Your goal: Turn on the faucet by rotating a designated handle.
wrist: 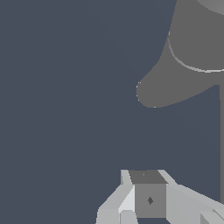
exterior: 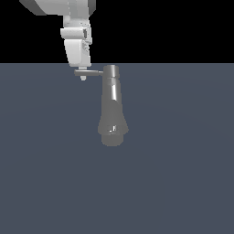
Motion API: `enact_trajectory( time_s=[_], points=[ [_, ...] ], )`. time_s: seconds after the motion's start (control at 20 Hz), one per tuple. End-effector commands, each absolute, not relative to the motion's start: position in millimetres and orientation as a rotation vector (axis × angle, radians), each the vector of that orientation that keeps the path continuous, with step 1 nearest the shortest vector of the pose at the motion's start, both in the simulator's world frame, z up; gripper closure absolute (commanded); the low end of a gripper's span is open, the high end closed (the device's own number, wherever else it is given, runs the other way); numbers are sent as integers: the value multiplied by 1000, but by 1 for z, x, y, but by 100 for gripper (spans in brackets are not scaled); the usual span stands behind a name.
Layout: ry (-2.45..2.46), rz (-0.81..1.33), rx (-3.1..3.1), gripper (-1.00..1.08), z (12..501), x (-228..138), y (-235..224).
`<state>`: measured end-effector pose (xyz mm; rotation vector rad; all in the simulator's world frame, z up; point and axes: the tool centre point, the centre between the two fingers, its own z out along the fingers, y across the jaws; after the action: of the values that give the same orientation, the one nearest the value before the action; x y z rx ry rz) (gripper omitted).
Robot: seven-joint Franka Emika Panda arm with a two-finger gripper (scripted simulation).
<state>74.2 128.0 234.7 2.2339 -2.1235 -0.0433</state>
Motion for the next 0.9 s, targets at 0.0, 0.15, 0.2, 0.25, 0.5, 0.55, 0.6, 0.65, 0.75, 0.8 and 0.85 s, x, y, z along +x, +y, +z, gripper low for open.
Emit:
enact_trajectory(
  time_s=[0.0, 0.15, 0.2, 0.25, 0.5, 0.55, 0.6, 0.65, 0.75, 0.8, 0.85],
  points=[
    [-2123, -43, 2234, 108, 236, 71, 128],
    [-2123, -43, 2234, 108, 240, 63, 128],
    [-2123, -43, 2234, 108, 241, 60, 128],
    [-2123, -43, 2234, 108, 243, 58, 128],
    [-2123, -43, 2234, 108, 249, 43, 127],
    [-2124, -43, 2234, 108, 251, 40, 127],
    [-2124, -43, 2234, 108, 252, 38, 127],
    [-2124, -43, 2234, 108, 254, 35, 127],
    [-2124, -43, 2234, 108, 257, 29, 126],
    [-2124, -43, 2234, 108, 258, 26, 126],
    [-2124, -43, 2234, 108, 260, 23, 126]
  ],
)
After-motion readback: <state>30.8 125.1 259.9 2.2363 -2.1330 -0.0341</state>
